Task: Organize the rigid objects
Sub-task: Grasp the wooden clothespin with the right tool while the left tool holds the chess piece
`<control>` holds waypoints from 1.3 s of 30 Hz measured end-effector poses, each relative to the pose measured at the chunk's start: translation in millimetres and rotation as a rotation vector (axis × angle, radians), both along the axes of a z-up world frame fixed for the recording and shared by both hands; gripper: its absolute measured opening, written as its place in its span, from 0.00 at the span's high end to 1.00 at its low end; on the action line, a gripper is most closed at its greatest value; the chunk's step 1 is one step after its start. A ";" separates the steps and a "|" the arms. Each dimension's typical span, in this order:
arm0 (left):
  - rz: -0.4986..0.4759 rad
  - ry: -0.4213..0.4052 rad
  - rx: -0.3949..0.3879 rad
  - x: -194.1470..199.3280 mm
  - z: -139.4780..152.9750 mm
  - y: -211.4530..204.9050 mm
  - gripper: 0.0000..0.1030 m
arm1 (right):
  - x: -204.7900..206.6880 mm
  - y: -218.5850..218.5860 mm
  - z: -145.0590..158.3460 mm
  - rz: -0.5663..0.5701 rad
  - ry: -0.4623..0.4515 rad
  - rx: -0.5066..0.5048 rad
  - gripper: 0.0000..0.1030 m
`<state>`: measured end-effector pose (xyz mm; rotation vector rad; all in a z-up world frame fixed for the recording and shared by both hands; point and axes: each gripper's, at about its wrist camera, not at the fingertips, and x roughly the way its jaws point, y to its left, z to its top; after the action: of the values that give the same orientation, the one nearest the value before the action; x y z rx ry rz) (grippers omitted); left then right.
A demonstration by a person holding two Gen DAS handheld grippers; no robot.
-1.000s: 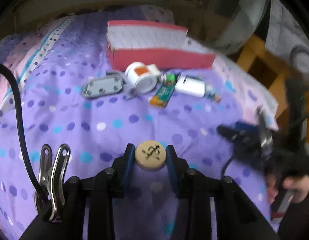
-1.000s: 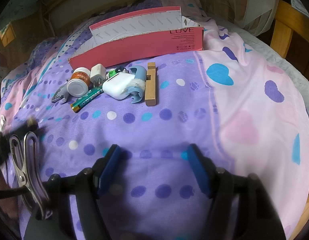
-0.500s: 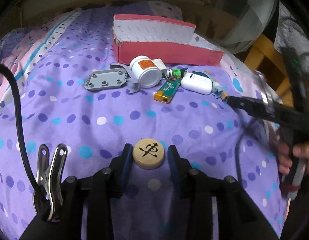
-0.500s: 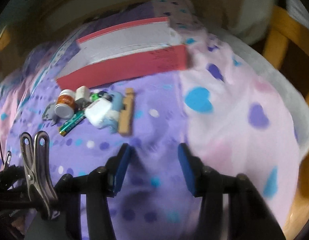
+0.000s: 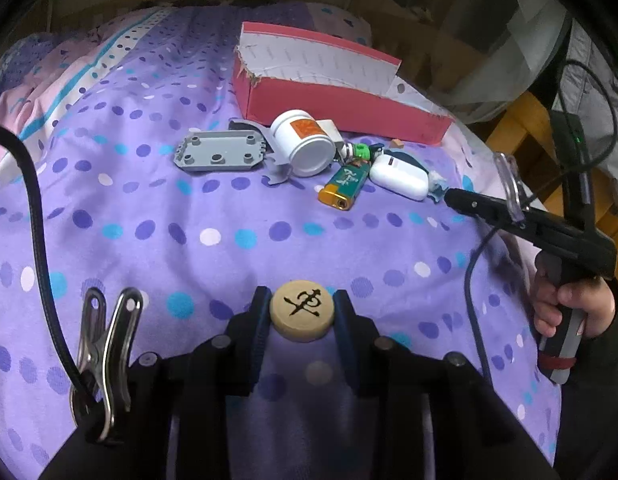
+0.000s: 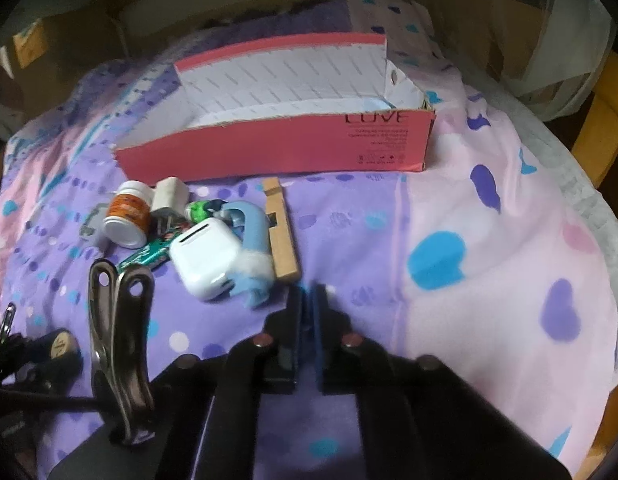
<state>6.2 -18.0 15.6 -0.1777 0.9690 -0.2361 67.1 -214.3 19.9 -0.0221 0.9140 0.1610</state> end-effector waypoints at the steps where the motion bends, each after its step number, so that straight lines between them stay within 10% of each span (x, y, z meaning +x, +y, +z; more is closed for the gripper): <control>1: 0.001 0.001 -0.004 0.3 -0.1 0.4 0.68 | -1.0 -0.6 1.8 0.009 -0.006 0.001 0.96; 16: 0.002 0.005 -0.021 0.6 0.2 2.6 0.67 | 49.0 -12.1 13.8 0.008 0.065 0.156 0.78; 26: 0.003 0.008 -0.034 1.1 -0.1 3.4 0.67 | 76.2 25.9 -14.6 0.086 0.140 -0.007 0.88; 39: -0.021 -0.011 -0.015 -10.1 4.4 -0.5 0.69 | -39.2 13.4 20.2 0.076 0.103 0.157 0.89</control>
<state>-3.9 -18.5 20.0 -0.1798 0.9583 -0.2633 27.9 -200.9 40.1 0.0982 1.0015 0.3068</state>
